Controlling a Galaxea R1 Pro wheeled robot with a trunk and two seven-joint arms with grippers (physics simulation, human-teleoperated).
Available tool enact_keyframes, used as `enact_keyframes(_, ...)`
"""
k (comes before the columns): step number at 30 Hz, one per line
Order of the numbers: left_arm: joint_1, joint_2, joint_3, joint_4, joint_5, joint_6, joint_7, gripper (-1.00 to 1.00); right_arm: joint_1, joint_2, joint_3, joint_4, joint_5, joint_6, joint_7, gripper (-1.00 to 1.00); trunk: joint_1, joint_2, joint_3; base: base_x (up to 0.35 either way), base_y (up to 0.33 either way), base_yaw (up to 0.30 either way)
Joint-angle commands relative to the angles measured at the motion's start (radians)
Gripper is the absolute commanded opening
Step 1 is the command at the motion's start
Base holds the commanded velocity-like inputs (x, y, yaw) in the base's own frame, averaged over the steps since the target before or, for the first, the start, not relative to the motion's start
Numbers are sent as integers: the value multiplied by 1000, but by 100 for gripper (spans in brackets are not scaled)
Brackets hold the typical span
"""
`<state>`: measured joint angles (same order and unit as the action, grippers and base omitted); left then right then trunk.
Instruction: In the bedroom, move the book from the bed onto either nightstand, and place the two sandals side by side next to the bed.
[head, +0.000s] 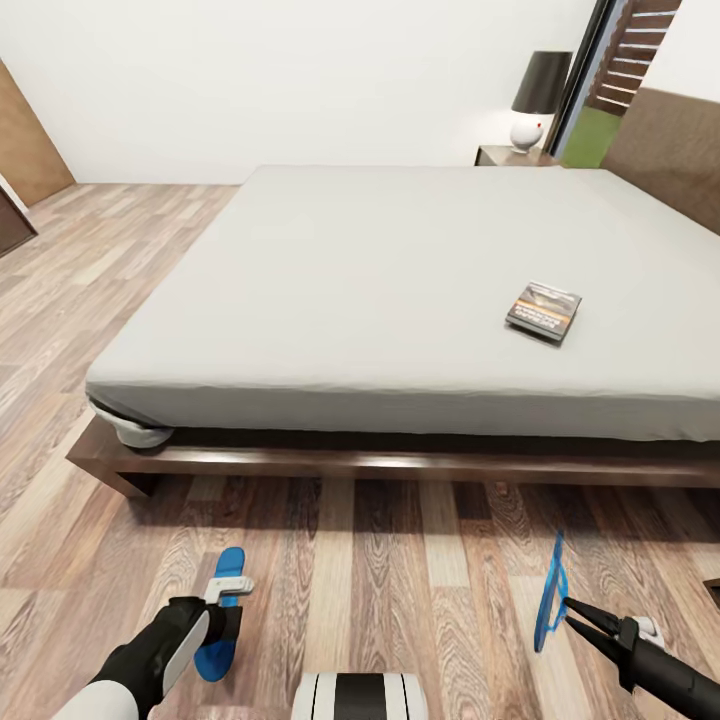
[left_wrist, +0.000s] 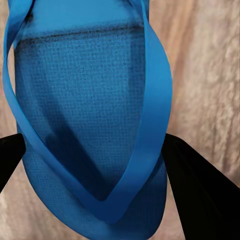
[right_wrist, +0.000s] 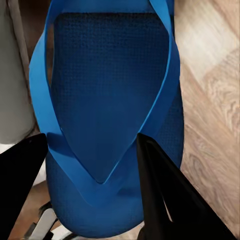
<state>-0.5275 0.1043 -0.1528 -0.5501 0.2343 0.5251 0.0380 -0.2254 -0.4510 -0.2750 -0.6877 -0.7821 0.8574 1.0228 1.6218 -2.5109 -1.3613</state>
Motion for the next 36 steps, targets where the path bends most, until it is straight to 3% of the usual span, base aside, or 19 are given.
enact_keyframes(1, 0, 1, -5, -2, 8, 4, 5, -100, 0, 0, -1, 2, 5, 2, 15, -100, 0, 0, -1, 0, 0, 0)
enact_keyframes(4, 0, 0, -3, -2, 8, 3, 5, -100, 0, 0, -2, 4, 6, 2, 33, -100, 0, 0, -1, 0, 0, 0)
enact_keyframes(17, 0, 1, -2, -2, 8, 3, 6, -100, 0, 0, -4, 5, 7, 2, 36, -100, 6, -3, -51, 0, 0, 0)
enact_keyframes(25, 0, 2, -2, -3, 7, -37, 5, -100, 0, 0, -4, 4, 7, 2, 36, -100, 6, -3, -51, 19, 0, 0)
enact_keyframes(36, 0, 10, -2, -2, 7, -58, 6, -100, 0, 0, -4, 4, 7, 2, 36, -100, 6, -3, -51, 288, 40, 0)
